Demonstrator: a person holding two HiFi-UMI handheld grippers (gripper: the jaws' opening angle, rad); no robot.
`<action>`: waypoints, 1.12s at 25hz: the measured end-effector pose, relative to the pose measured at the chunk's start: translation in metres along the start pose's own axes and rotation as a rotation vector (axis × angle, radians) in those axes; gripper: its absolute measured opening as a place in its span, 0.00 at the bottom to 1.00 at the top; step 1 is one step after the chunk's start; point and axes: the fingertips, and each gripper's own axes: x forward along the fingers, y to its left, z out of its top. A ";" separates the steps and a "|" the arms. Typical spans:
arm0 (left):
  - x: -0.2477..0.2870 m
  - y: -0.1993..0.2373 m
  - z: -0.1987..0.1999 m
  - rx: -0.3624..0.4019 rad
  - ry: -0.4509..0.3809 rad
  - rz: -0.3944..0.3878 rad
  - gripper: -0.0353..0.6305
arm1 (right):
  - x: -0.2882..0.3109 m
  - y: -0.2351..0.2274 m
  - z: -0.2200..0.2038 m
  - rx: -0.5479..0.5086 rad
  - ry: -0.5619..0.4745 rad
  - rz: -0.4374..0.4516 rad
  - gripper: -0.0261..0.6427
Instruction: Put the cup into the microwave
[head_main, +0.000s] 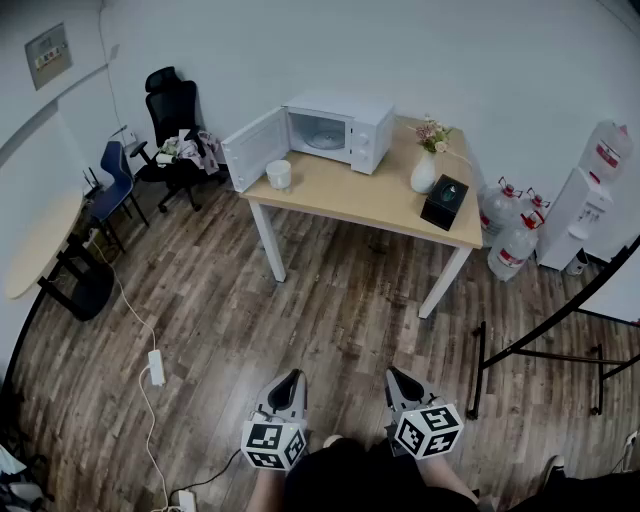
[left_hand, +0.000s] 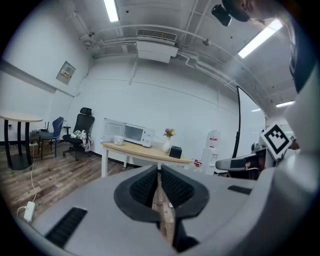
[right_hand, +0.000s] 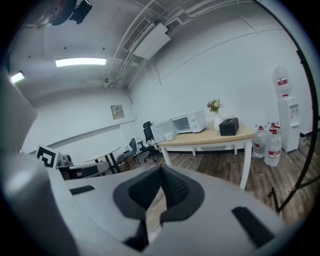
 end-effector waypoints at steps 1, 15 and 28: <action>0.001 -0.002 -0.001 0.005 0.001 -0.002 0.07 | 0.000 -0.001 -0.001 0.001 0.004 -0.001 0.03; -0.003 -0.002 -0.005 0.037 0.014 -0.018 0.07 | 0.004 0.005 -0.011 0.023 0.016 -0.026 0.03; -0.010 0.006 -0.017 0.010 0.051 0.004 0.07 | 0.000 0.021 -0.014 0.036 -0.003 0.018 0.03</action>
